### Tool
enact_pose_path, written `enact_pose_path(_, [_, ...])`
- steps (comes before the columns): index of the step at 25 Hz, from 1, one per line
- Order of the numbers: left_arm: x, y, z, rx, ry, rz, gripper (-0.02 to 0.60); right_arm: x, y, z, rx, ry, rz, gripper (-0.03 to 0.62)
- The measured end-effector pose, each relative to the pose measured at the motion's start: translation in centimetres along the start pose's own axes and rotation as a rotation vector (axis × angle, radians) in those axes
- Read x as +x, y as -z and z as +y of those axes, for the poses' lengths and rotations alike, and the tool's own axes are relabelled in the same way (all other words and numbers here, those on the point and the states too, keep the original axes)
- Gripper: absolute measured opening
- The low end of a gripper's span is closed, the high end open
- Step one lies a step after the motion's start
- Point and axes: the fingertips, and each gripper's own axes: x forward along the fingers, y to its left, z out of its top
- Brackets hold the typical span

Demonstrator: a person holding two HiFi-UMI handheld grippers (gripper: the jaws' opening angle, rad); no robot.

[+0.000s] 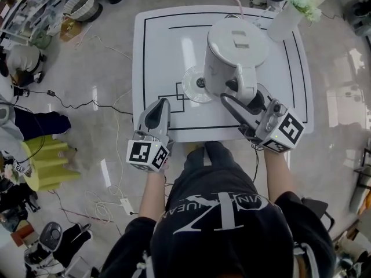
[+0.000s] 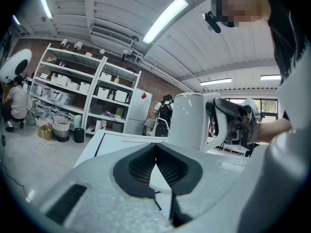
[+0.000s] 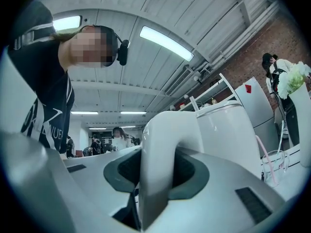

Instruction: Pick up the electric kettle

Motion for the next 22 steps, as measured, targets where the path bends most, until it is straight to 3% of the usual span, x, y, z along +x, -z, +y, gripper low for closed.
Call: enact_pose_path(22, [0.7,-2.2,-1.6,0.033,0.042,-0.036,0.006,-4.3,-2.5,-0.2,-0.047,0.131,-0.027,0.120])
